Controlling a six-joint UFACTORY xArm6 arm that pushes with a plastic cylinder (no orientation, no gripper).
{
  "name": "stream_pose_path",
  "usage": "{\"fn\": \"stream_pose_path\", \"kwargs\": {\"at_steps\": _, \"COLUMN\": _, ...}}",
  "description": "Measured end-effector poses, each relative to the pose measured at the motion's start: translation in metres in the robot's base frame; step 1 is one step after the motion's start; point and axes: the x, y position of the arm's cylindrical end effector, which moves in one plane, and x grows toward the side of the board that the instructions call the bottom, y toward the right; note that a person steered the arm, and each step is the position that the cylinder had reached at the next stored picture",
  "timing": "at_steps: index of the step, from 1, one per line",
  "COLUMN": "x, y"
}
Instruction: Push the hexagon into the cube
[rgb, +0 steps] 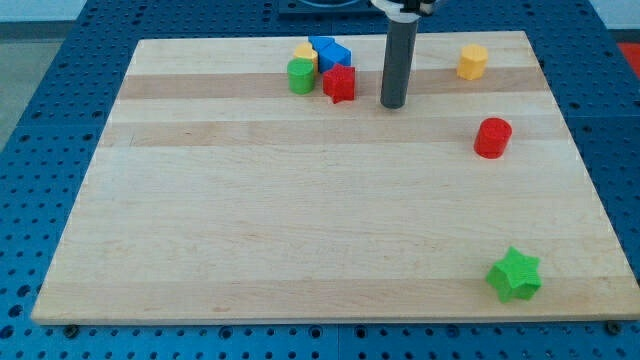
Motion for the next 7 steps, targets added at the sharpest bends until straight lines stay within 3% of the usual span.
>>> {"fn": "stream_pose_path", "kwargs": {"at_steps": 4, "x": -0.005, "y": 0.165}}
{"fn": "stream_pose_path", "kwargs": {"at_steps": 5, "x": -0.013, "y": 0.165}}
{"fn": "stream_pose_path", "kwargs": {"at_steps": 7, "x": -0.083, "y": 0.165}}
